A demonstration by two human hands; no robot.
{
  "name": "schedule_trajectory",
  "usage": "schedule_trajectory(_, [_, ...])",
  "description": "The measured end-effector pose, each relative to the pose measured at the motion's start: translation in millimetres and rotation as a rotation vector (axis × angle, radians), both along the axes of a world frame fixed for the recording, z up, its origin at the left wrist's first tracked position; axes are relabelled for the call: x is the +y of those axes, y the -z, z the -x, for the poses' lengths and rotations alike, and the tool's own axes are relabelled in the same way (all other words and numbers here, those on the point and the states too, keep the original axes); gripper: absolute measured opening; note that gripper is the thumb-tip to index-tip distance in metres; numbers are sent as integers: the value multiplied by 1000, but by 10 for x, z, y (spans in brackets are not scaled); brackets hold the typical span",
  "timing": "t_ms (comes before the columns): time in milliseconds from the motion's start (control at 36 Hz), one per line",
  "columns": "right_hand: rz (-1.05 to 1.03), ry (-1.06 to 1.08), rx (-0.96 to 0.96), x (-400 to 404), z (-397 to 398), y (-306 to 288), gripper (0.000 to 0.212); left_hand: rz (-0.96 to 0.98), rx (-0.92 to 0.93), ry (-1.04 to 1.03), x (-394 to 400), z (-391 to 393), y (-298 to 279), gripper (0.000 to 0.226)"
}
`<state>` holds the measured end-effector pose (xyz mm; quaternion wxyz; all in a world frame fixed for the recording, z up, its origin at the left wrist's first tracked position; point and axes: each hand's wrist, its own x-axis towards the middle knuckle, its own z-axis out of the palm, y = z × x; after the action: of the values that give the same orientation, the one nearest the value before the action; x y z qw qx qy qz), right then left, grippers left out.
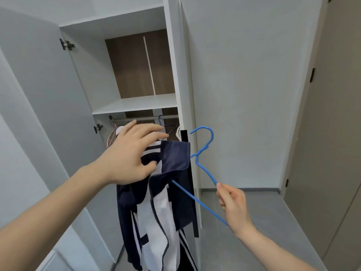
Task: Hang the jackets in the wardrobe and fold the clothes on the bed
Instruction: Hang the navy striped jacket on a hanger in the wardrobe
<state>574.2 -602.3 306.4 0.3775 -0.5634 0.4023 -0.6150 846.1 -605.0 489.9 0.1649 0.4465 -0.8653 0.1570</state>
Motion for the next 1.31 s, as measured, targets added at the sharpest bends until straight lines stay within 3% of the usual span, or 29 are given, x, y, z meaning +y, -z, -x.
schedule_trajectory(139, [17, -36, 38, 2, 42, 22, 52, 19, -10, -23, -360, -4, 152, 14])
schedule_trajectory(250, [9, -74, 59, 30, 152, 113, 34, 53, 30, -40, -462, -25, 224, 24])
schedule_trajectory(306, [-28, 10, 42, 8, 256, 215, 28, 45, 81, -43, -482, -25, 245, 28])
schedule_trajectory(389, [-210, 191, -82, -75, 435, 462, 36, 37, 198, -21, -498, -53, 230, 22])
schedule_trajectory(472, [-552, 148, -219, -146, 502, 747, 41, 40, 268, -6, -502, -91, 206, 11])
schedule_trajectory(611, [-719, -127, 72, -173, 101, 967, 30, -64, 392, 24, -468, -55, 97, 16])
schedule_trajectory(750, [-654, -325, 248, -293, -406, 713, 53, -66, 424, 8, -408, -12, 15, 19])
schedule_trajectory(917, [-541, -422, 309, -409, -633, 537, 29, -74, 430, -18, -303, -111, -98, 15])
schedule_trajectory(1056, [-467, -252, 131, -682, -255, 343, 19, -116, 391, -105, -201, -428, -135, 28])
schedule_trajectory(1194, [-245, -103, 224, -949, 434, -284, 27, -184, 155, -219, -114, -764, -27, 47])
schedule_trajectory(1306, [-141, -93, 236, -1013, 664, -865, 25, -169, 195, -199, -134, -844, 41, 47])
